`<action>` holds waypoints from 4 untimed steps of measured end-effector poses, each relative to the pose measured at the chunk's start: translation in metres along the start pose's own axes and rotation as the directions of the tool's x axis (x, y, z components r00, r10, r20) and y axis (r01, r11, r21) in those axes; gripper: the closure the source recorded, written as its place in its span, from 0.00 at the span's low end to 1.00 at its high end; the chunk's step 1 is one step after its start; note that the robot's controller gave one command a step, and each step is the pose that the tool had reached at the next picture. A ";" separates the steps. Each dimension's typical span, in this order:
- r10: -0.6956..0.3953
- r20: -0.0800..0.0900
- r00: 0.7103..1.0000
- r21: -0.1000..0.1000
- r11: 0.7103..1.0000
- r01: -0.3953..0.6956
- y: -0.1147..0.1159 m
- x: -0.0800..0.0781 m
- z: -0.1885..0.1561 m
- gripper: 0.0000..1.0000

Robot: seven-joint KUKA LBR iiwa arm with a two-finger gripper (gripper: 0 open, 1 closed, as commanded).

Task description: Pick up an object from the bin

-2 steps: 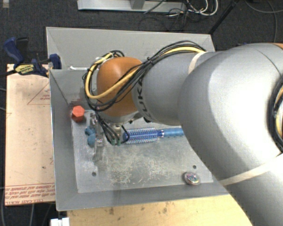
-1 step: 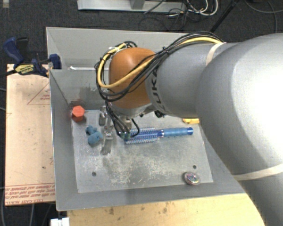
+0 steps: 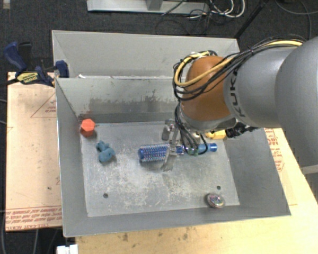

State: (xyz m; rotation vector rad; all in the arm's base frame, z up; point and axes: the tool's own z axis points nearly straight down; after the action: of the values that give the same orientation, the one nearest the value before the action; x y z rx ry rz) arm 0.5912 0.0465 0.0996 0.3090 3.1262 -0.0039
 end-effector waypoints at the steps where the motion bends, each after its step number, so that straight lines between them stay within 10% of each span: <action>1: 0.006 -0.002 1.000 -0.004 1.000 -0.006 0.006 -0.007 0.032 0.00; 2: 0.007 -0.001 1.000 -0.006 1.000 -0.007 0.006 -0.008 0.031 0.00; 3: 0.007 -0.001 1.000 -0.007 1.000 -0.007 0.007 -0.008 0.031 1.00; 4: 0.006 0.004 1.000 -0.006 1.000 -0.006 0.008 -0.009 -0.012 1.00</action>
Offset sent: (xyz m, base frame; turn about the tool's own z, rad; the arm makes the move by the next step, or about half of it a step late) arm 0.0083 0.0032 -0.0296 0.0080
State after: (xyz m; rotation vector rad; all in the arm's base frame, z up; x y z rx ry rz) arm 0.6014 0.0522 0.1116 0.3182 3.1207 0.0048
